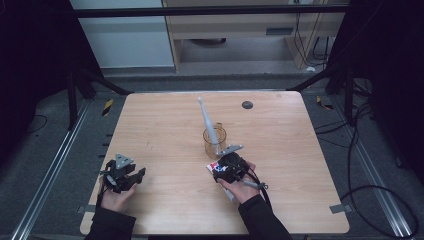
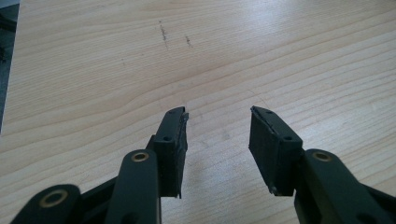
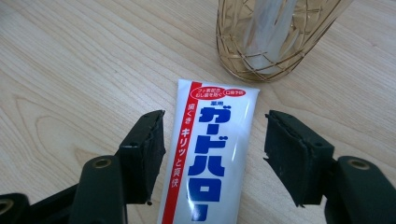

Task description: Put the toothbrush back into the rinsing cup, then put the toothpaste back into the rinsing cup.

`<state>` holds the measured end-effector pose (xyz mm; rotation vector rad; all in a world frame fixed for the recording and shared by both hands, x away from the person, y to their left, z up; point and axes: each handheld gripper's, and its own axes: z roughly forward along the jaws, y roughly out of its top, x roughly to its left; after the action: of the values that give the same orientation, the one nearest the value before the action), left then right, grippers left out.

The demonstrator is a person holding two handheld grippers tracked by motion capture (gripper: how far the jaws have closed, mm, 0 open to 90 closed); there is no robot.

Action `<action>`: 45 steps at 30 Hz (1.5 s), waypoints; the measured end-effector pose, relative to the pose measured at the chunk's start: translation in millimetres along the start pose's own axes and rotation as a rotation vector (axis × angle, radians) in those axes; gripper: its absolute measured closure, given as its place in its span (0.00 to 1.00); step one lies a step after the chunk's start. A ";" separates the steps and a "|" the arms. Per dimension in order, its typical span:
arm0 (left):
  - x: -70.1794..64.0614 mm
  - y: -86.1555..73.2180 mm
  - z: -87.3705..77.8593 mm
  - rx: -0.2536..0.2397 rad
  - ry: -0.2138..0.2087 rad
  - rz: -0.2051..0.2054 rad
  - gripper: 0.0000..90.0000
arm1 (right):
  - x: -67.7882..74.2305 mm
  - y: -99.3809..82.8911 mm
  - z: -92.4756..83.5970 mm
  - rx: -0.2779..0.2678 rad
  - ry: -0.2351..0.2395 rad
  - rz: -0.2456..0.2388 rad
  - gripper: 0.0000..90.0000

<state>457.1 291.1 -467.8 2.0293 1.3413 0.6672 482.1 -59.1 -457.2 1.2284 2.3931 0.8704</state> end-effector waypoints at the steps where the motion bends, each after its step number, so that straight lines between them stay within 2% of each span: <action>1: -0.2 0.1 0.0 -0.001 0.000 -0.001 0.62 | 0.1 0.0 1.1 0.003 -0.003 -0.002 0.42; 14: -0.5 0.2 0.0 0.000 -0.002 0.000 0.62 | -2.6 -0.9 14.2 0.038 -0.013 0.012 0.41; 31: -1.5 0.7 0.7 0.005 -0.003 0.000 0.62 | -0.1 -1.2 25.2 0.092 0.011 0.022 0.42; 45: -2.1 0.3 2.2 0.012 -0.006 0.005 0.62 | 1.6 1.1 29.1 0.130 -0.001 0.006 0.41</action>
<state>458.1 288.6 -469.2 2.0432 1.3400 0.6565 497.0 -46.4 -478.8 1.2836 2.4797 0.7258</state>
